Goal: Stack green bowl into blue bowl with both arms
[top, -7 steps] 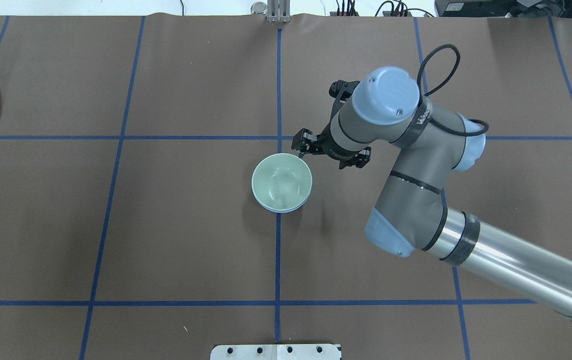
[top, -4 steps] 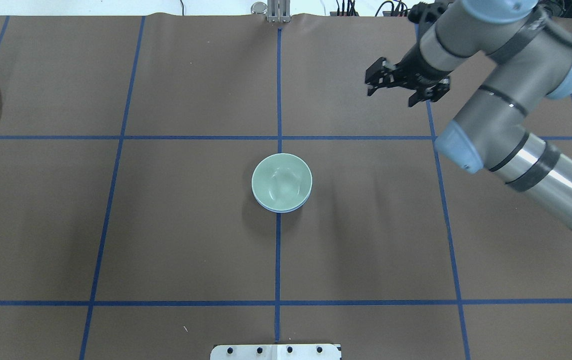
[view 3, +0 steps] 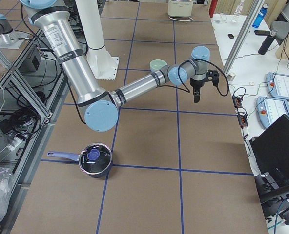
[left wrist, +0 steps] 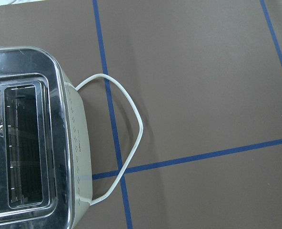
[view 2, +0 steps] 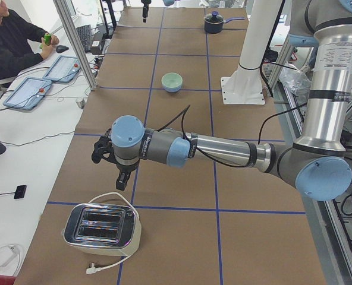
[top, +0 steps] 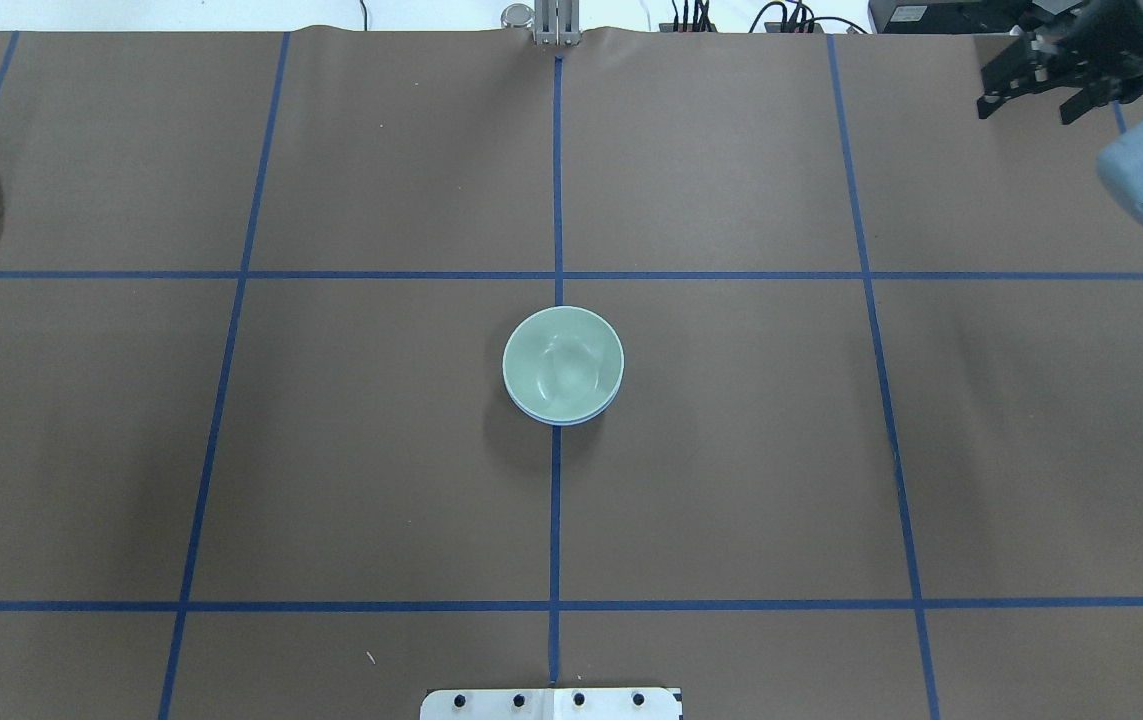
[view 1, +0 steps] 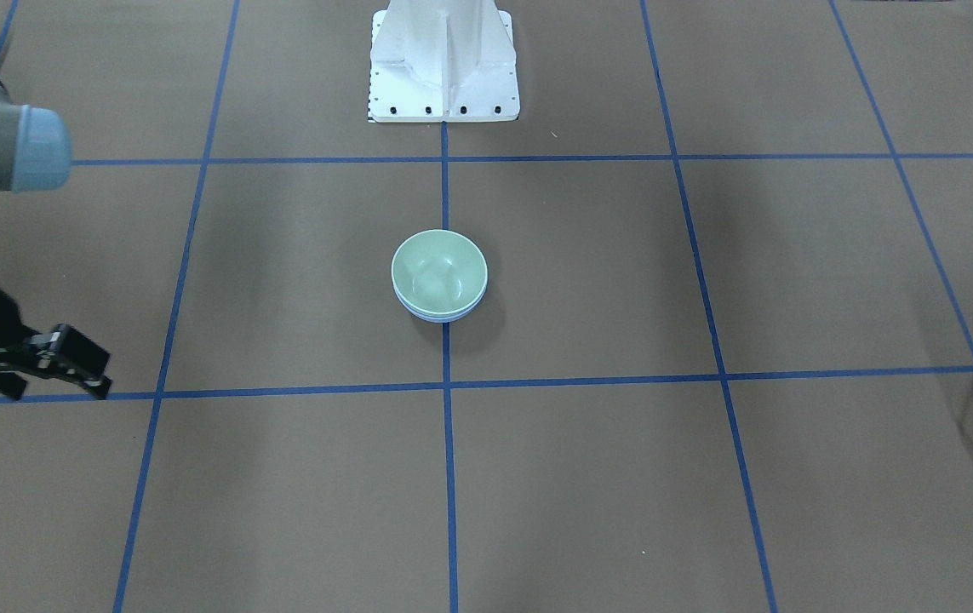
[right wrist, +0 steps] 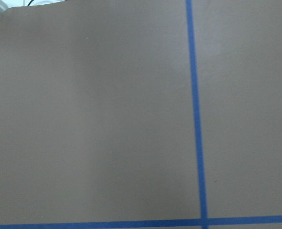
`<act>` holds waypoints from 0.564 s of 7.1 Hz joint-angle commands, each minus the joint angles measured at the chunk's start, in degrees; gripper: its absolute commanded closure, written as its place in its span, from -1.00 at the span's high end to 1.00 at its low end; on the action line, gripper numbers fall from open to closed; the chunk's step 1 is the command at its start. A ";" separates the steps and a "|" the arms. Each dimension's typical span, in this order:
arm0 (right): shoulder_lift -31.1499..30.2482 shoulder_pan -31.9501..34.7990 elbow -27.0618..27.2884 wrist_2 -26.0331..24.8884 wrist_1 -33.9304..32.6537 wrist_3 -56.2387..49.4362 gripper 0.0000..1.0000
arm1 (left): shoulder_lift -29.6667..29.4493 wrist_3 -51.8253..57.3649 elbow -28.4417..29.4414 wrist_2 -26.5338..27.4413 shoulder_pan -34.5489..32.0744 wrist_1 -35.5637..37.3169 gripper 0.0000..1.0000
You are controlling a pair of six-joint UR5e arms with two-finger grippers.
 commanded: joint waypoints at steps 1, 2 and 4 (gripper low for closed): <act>-1.53 8.27 -6.89 2.39 -0.37 -12.56 1.00 | -0.27 2.53 1.33 -0.07 -1.06 0.93 0.96; -1.70 10.13 -9.53 3.36 -0.29 -16.53 1.00 | -0.28 2.71 1.43 -0.07 -1.42 0.93 0.96; -3.19 12.25 -11.06 4.33 -0.47 -21.13 1.00 | 0.50 3.15 1.35 -0.33 -1.86 0.58 0.96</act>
